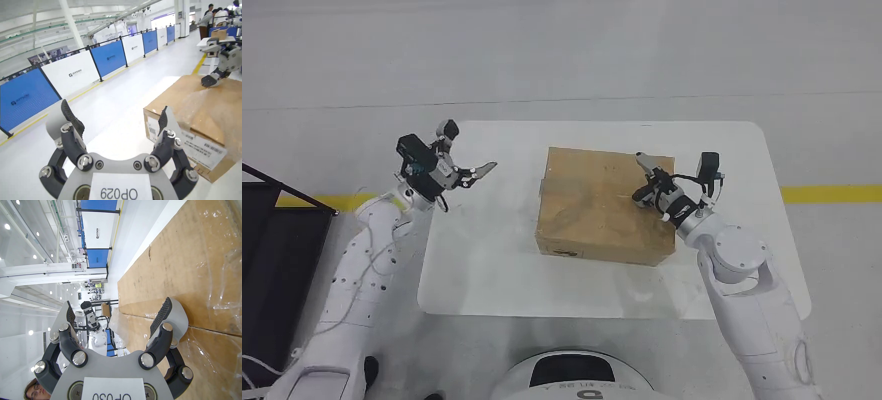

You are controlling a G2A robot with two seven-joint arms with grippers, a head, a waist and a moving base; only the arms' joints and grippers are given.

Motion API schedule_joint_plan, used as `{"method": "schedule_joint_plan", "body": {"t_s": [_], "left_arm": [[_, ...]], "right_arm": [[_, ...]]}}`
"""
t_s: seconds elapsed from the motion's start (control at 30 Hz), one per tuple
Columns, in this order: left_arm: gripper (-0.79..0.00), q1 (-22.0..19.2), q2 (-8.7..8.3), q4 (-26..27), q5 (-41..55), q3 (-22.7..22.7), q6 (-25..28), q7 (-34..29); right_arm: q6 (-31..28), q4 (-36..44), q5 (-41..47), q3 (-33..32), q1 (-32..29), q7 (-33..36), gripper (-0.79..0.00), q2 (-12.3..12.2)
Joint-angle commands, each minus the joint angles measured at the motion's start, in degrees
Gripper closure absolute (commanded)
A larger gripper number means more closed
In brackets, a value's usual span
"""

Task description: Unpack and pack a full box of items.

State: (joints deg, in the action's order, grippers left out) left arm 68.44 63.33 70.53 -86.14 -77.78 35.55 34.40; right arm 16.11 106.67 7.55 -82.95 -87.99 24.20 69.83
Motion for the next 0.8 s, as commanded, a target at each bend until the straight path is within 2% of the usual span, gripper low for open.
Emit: {"method": "schedule_joint_plan", "body": {"t_s": [0.0,0.37,0.77], "left_arm": [[-0.785,-0.6,0.17,-2.0,-0.8,1.1,-0.7,0.8],[-0.785,-3.9,1.56,-6.8,-4.6,8.3,-2.8,3.6],[-0.785,-8.8,3.28,-12.0,-6.2,14.3,-4.4,-0.3]], "right_arm": [[0.2,0.1,-1.3,0.9,0.3,0.2,-0.785,0.0],[3.1,1.0,-3.4,2.6,0.8,0.9,-0.785,-0.2],[4.1,0.5,-3.1,2.9,0.2,0.8,-0.785,-0.4]]}}
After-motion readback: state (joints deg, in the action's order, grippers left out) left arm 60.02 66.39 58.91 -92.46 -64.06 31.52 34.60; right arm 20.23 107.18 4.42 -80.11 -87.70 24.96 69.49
